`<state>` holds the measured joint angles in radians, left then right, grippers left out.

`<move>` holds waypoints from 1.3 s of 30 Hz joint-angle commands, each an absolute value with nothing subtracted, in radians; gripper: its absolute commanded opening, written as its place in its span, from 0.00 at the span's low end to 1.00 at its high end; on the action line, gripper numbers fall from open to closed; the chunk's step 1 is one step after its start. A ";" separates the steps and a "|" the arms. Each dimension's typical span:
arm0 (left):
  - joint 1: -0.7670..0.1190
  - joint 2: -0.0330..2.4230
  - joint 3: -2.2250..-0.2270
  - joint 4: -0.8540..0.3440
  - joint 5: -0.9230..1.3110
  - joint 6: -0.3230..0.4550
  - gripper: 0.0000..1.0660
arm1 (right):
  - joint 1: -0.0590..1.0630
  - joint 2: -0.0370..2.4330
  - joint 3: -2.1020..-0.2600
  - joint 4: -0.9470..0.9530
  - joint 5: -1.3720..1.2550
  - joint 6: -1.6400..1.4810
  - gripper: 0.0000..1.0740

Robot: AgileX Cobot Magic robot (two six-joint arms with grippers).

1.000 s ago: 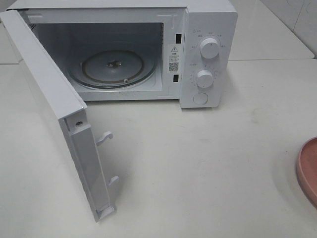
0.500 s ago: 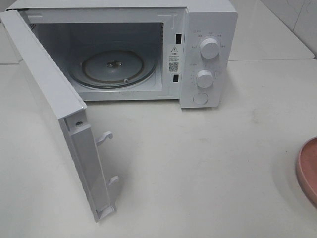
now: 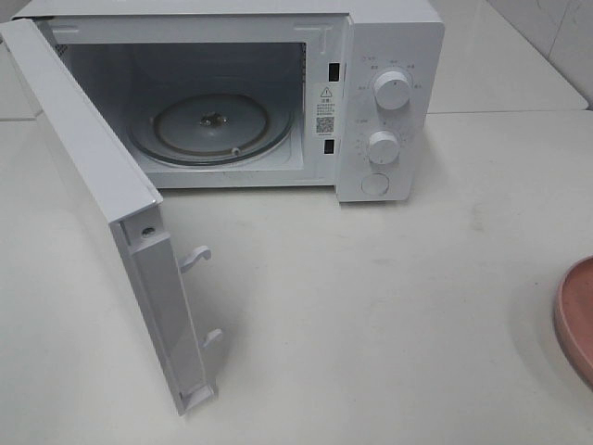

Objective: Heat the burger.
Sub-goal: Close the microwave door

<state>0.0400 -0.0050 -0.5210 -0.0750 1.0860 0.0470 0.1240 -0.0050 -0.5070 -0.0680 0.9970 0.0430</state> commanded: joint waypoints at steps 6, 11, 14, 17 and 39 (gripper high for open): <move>0.043 -0.011 -0.518 -0.075 1.072 0.046 0.92 | 0.117 -0.035 -0.502 -0.066 0.993 0.033 0.71; 0.043 -0.011 -0.518 -0.075 1.072 0.046 0.92 | 0.117 -0.035 -0.502 -0.066 0.993 0.033 0.71; 0.043 -0.011 -0.518 -0.076 1.072 0.046 0.92 | 0.117 -0.035 -0.502 -0.066 0.993 0.033 0.71; 0.043 -0.011 -0.518 -0.076 1.072 0.046 0.92 | 0.117 -0.035 -0.502 -0.066 0.993 0.033 0.71; 0.043 0.312 -0.545 -0.126 0.725 0.117 0.37 | 0.117 -0.035 -0.502 -0.066 0.993 0.034 0.71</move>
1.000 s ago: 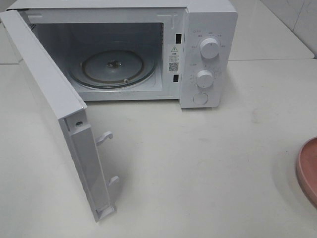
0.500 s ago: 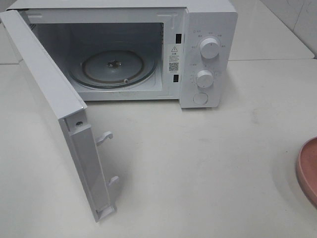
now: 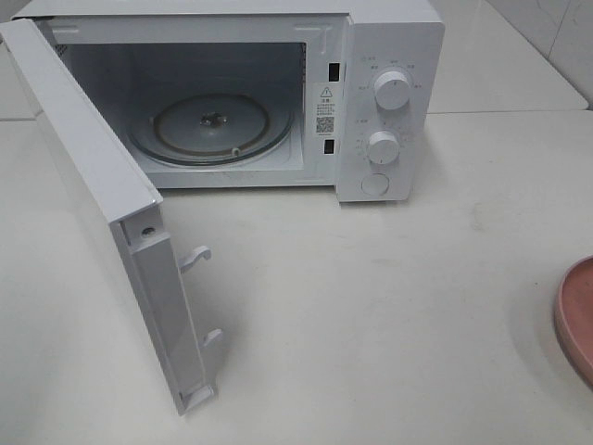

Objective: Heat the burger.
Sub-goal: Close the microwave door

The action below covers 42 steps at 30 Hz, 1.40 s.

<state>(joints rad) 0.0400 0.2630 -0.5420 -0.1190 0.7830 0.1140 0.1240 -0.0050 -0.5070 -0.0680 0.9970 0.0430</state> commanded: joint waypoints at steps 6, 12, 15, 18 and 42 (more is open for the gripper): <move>0.043 0.447 -0.520 -0.129 0.606 0.118 0.00 | 0.117 -0.035 -0.502 -0.066 0.993 0.034 0.71; 0.043 0.593 -0.411 -0.137 0.253 0.117 0.00 | 0.117 -0.035 -0.502 -0.066 0.993 0.034 0.71; 0.043 0.664 -0.346 -0.137 0.093 0.117 0.00 | 0.117 -0.035 -0.502 -0.066 0.993 0.034 0.71; 0.043 0.732 -0.281 -0.137 -0.102 0.117 0.00 | 0.117 -0.035 -0.502 -0.066 0.993 0.034 0.71; -0.012 1.435 -0.224 0.120 -0.906 -0.119 0.00 | 0.117 -0.035 -0.502 -0.066 0.993 0.034 0.71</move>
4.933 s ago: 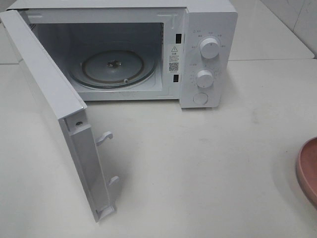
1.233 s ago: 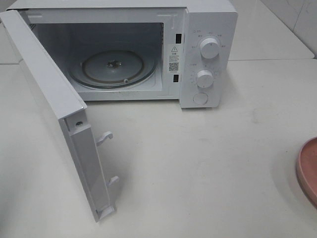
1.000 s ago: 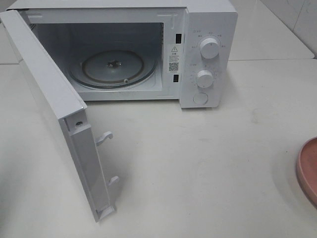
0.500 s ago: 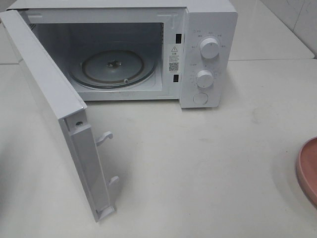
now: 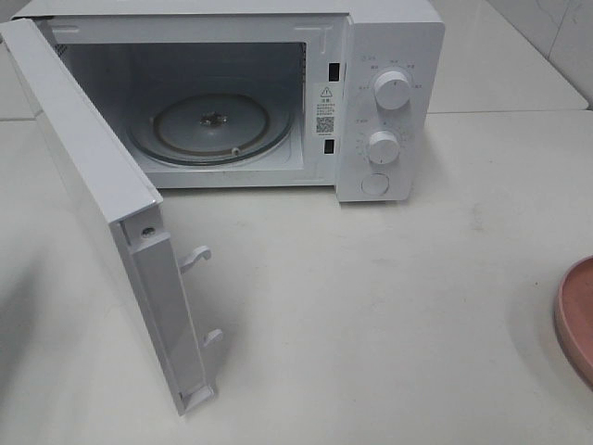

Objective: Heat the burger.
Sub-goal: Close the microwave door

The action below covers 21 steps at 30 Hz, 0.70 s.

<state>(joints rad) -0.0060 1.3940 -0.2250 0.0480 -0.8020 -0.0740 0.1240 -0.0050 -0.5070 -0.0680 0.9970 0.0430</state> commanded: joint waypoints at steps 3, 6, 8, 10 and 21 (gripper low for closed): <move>-0.012 1.498 -0.230 0.181 -1.006 -0.144 0.00 | 0.117 -0.035 -0.502 -0.066 0.993 0.034 0.71; -0.012 1.562 -0.248 0.202 -1.043 -0.172 0.00 | 0.117 -0.035 -0.502 -0.066 0.993 0.034 0.71; -0.012 1.571 -0.253 0.213 -1.043 -0.180 0.00 | 0.117 -0.035 -0.502 -0.066 0.993 0.034 0.70; -0.012 1.591 -0.270 0.246 -1.050 -0.185 0.00 | 0.117 -0.035 -0.502 -0.066 0.993 0.034 0.70; -0.117 1.663 -0.346 0.267 -1.091 -0.179 0.00 | 0.117 -0.035 -0.502 -0.066 0.993 0.034 0.70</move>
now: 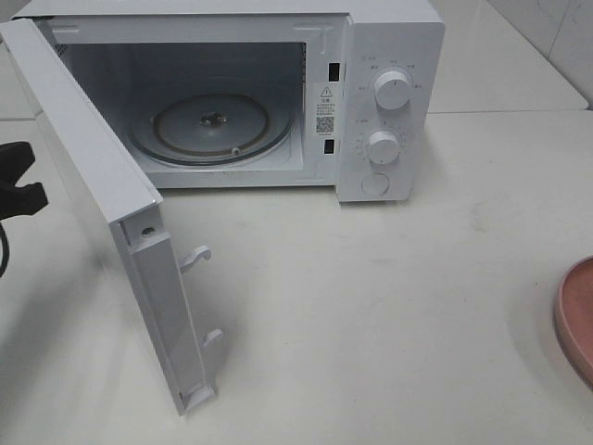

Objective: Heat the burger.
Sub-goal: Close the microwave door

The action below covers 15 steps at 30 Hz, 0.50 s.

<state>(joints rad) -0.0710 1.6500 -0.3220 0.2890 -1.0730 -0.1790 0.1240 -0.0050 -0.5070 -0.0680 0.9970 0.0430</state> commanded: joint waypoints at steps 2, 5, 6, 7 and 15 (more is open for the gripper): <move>-0.147 1.675 -0.367 0.245 -1.091 -0.176 0.00 | 0.117 -0.035 -0.502 -0.066 0.993 0.034 0.70; -0.182 1.699 -0.402 0.230 -1.091 -0.177 0.00 | 0.117 -0.035 -0.502 -0.066 0.993 0.034 0.70; -0.202 1.716 -0.427 0.218 -1.090 -0.177 0.00 | 0.117 -0.035 -0.502 -0.066 0.993 0.034 0.70; -0.202 1.716 -0.427 0.218 -1.090 -0.177 0.00 | 0.117 -0.035 -0.502 -0.066 0.993 0.034 0.70; -0.306 1.777 -0.534 0.126 -1.084 -0.177 0.00 | 0.117 -0.035 -0.502 -0.066 0.993 0.034 0.70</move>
<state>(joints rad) -0.3000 1.7770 -0.5260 0.1420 -1.0750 -0.1750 0.1240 -0.0050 -0.5070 -0.0680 0.9970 0.0430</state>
